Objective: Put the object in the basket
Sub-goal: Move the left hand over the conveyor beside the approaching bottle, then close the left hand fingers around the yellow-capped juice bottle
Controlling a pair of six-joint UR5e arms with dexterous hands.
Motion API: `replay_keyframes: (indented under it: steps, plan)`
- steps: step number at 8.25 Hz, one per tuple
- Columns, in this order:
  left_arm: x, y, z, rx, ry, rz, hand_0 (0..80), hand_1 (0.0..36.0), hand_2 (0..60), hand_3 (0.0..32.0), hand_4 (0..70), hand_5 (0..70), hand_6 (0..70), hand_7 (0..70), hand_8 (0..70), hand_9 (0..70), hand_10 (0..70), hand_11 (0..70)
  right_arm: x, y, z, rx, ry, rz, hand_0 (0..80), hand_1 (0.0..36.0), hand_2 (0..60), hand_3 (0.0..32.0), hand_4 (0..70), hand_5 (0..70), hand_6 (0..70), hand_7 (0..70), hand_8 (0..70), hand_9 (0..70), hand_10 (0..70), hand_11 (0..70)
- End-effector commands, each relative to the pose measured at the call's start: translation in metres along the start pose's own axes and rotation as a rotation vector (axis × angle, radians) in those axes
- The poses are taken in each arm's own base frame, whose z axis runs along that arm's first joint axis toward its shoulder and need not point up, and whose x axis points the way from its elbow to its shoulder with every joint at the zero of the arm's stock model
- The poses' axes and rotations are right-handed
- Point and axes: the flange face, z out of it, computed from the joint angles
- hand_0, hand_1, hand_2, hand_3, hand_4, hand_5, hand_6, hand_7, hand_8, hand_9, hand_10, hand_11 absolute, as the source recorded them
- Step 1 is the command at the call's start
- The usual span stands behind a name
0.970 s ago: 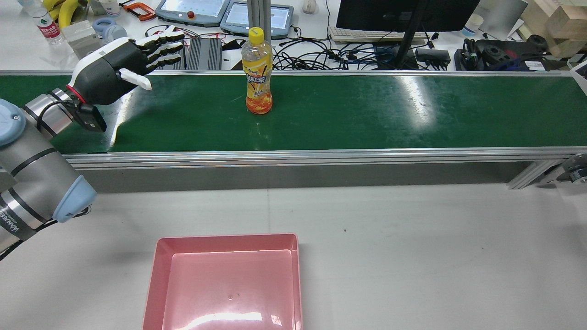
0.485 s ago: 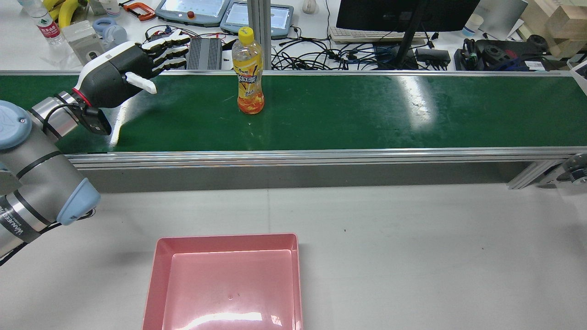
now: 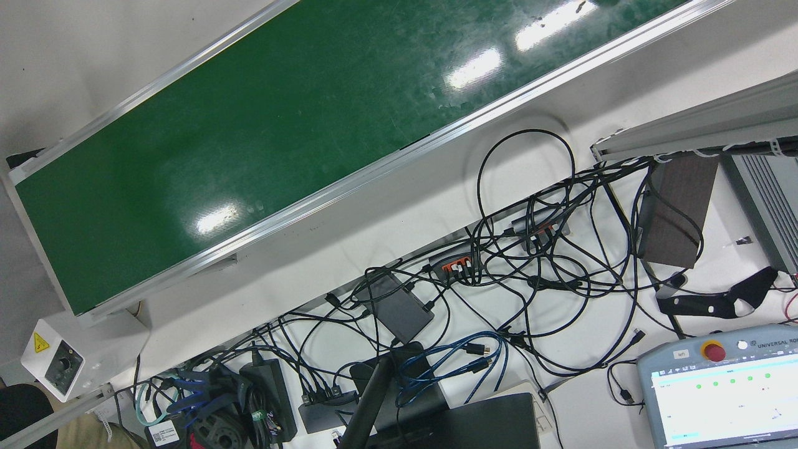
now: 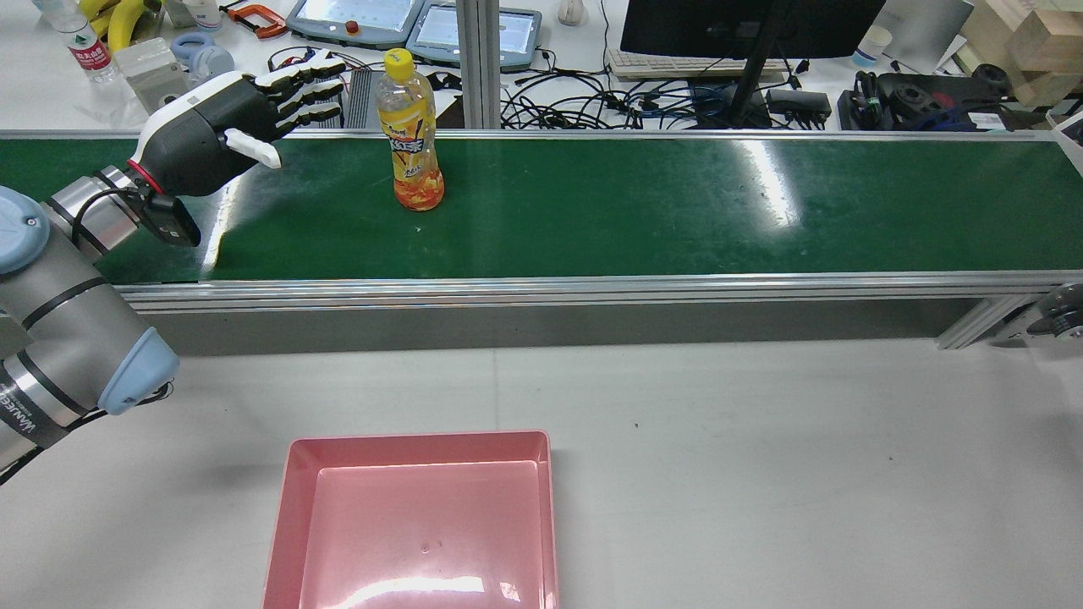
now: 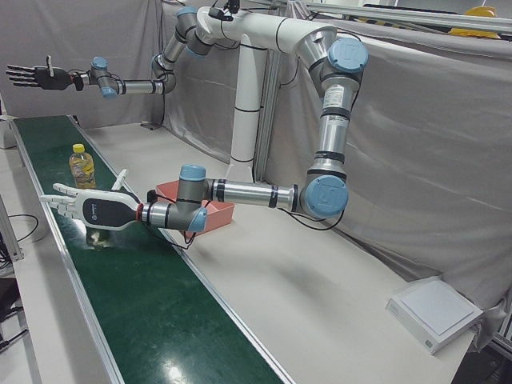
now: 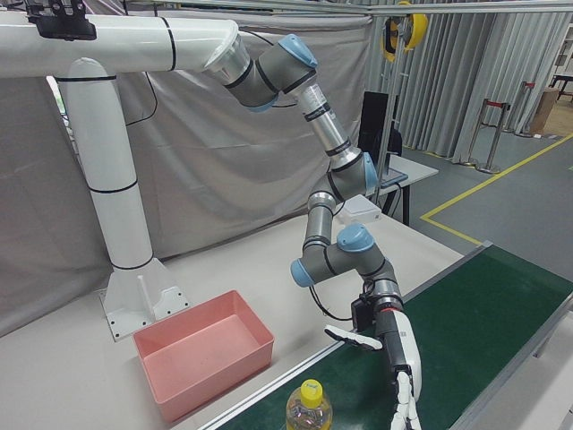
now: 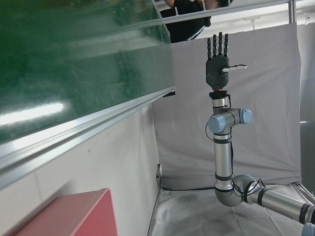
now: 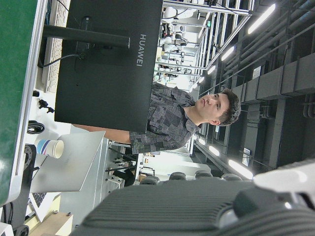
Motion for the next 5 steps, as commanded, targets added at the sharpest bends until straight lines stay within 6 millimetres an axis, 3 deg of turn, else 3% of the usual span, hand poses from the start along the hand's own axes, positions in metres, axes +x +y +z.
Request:
replay_keyframes:
  steps: [1, 5]
  plan:
    - [0.000, -0.004, -0.001, 0.010, -0.003, 0.012, 46.5, 3.2, 0.0, 0.0, 16.0, 11.6, 0.0, 0.0, 6.4, 11.2, 8.5, 12.9, 0.000, -0.001, -0.001, 0.001, 0.000, 0.000, 0.0, 0.0, 0.0, 0.0, 0.0, 0.0, 0.0, 0.0, 0.0, 0.0, 0.0, 0.0]
    - [-0.002, 0.008, 0.006, -0.016, 0.001, -0.005, 46.6, 3.7, 0.0, 0.0, 16.6, 12.2, 0.0, 0.0, 6.6, 11.6, 9.1, 13.8, 0.000, 0.000, 0.000, 0.000, 0.000, 0.000, 0.0, 0.0, 0.0, 0.0, 0.0, 0.0, 0.0, 0.0, 0.0, 0.0, 0.0, 0.0]
